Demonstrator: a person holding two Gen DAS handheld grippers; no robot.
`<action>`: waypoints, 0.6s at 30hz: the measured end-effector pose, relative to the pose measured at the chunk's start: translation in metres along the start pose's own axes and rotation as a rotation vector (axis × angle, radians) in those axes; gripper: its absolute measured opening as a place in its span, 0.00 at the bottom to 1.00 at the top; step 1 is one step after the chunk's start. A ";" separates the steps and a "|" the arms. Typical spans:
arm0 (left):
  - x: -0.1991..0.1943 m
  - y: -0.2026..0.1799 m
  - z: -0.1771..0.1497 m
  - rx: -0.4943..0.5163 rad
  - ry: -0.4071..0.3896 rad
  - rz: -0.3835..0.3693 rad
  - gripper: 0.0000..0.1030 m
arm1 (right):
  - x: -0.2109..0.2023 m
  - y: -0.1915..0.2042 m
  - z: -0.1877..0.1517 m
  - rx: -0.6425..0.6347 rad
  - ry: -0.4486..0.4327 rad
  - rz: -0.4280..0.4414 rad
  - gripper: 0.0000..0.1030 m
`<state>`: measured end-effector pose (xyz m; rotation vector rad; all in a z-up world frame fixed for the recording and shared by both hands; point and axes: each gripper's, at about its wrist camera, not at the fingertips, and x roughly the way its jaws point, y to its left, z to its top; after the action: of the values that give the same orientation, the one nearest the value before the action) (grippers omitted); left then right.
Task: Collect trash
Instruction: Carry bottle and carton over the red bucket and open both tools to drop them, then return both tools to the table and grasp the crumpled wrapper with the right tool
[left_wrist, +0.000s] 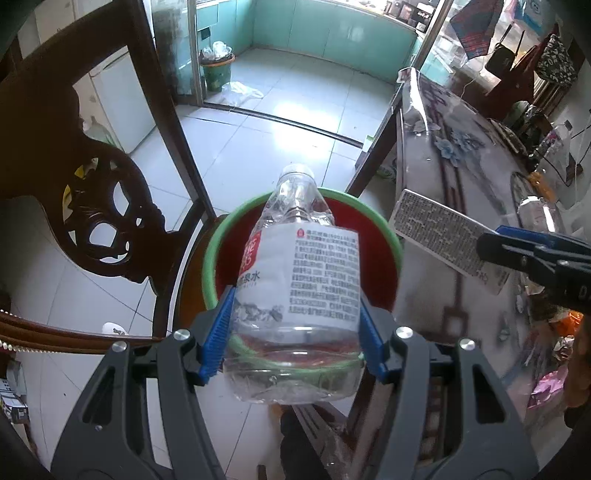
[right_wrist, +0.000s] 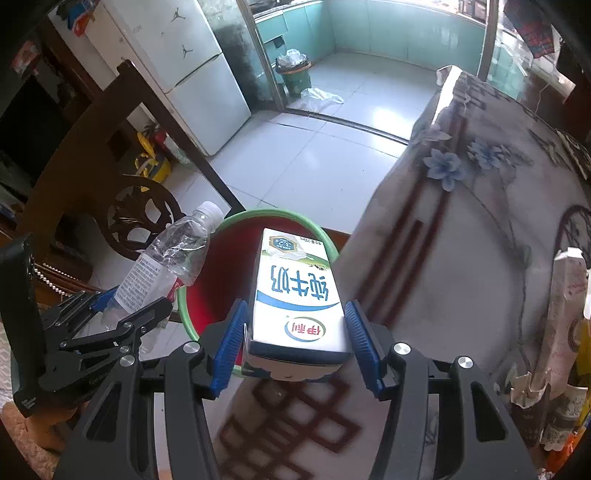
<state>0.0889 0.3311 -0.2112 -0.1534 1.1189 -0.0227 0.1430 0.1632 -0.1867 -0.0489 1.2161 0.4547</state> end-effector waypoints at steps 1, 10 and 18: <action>0.001 0.002 0.000 -0.001 0.002 -0.003 0.57 | 0.001 0.002 0.001 0.000 0.000 -0.003 0.52; -0.001 0.014 0.004 -0.009 -0.037 -0.013 0.78 | -0.015 0.009 0.000 0.027 -0.056 -0.037 0.62; -0.023 -0.005 0.011 0.013 -0.102 -0.050 0.78 | -0.064 0.000 -0.017 0.052 -0.144 -0.070 0.63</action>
<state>0.0895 0.3295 -0.1853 -0.1686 1.0126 -0.0658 0.1107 0.1383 -0.1345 -0.0133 1.0804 0.3589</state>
